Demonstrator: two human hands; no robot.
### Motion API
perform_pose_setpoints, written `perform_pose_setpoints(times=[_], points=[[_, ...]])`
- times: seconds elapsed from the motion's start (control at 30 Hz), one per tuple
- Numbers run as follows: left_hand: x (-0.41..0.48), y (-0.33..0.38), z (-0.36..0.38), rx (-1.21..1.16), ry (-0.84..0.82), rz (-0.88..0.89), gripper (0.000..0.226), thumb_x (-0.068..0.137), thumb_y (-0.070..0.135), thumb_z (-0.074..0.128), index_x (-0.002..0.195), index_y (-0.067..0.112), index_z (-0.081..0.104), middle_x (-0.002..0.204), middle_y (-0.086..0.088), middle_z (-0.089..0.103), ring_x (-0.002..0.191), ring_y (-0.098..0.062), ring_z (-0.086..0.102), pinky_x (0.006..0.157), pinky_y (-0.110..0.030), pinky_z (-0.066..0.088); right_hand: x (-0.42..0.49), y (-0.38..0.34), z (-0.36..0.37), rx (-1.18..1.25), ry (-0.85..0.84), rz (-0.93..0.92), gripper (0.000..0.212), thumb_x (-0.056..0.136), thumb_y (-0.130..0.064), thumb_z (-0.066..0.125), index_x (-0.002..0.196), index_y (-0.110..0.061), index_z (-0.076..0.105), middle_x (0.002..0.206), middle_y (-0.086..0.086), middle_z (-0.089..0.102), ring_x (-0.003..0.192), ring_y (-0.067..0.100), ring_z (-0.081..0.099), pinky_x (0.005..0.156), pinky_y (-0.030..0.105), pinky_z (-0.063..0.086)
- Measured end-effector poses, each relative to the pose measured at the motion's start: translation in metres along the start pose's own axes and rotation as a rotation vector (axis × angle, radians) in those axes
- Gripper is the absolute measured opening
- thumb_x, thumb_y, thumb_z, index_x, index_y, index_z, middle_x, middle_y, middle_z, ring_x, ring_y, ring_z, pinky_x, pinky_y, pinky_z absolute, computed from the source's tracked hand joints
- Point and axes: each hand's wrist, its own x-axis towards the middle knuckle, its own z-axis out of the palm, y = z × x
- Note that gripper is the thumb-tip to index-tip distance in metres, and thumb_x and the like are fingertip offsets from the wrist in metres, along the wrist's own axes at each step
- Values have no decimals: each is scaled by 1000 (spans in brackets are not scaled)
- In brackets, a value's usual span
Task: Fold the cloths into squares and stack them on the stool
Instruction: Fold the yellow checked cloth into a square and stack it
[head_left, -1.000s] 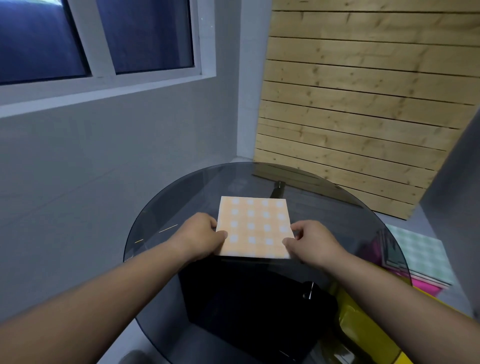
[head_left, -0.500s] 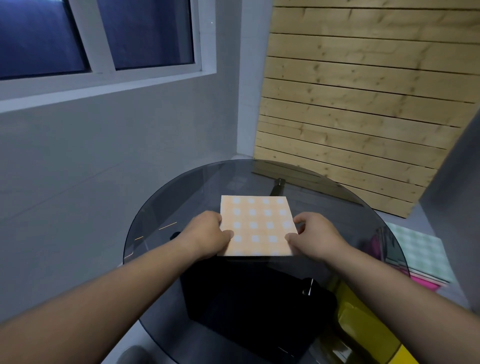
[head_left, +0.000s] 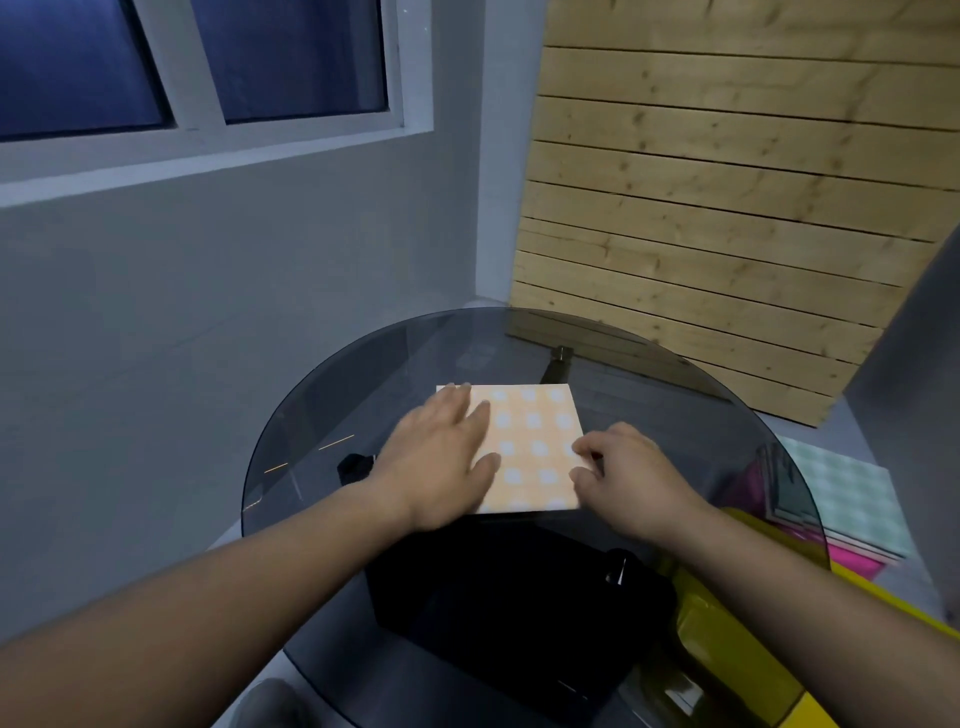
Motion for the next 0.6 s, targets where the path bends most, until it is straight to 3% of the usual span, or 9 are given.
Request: perform_pose_setpoints(times=[0.07,0.17,0.27,0.33,0.4,0.5,0.6], points=[[3,-3,11,4,-145,3,71,102,52,26,158,13,8,167,-10,-4,153,-25,-10,125,-40,2,0,-1,0,-49,-15,-3,34,94,-32,48,124,-20,61,117,2,46,116,25,44,92,38,47],[3,-6,24,33,-235,-21,74,102,55,16,158,12,-6,165,-8,-18,151,-22,-21,125,-41,-4,1,-7,-2,-128,11,1,32,94,-34,43,115,-18,61,117,4,48,115,26,43,92,41,46],[3,-5,27,42,-232,-30,74,102,55,12,158,13,-10,164,-8,-21,150,-21,-24,124,-40,-7,11,-19,0,-201,105,-143,36,98,-36,37,122,-15,55,142,8,41,133,30,33,107,39,35],[3,-5,28,45,-237,-35,73,102,54,13,157,12,-10,164,-8,-21,150,-21,-24,124,-40,-7,26,-30,7,-229,47,-303,48,101,-37,32,144,-16,40,162,7,19,150,27,11,121,39,15],[3,-4,29,43,-245,-38,72,103,53,13,157,11,-10,164,-8,-21,150,-21,-24,124,-39,-8,41,-37,18,-247,-70,-373,56,104,-38,25,155,-16,20,166,3,2,153,23,-6,124,38,0],[3,-4,31,37,-237,-45,73,103,52,13,156,9,-11,164,-8,-21,150,-20,-25,124,-38,-9,59,-30,29,-252,-197,-326,61,104,-42,17,157,-15,2,165,0,-10,151,17,-15,123,36,-6],[2,-4,33,48,-231,-48,74,103,52,13,156,8,-11,164,-8,-20,150,-20,-24,123,-37,-10,67,-14,27,-254,-195,-269,64,103,-46,14,157,-18,-5,164,-4,-15,150,12,-18,123,36,-7]])
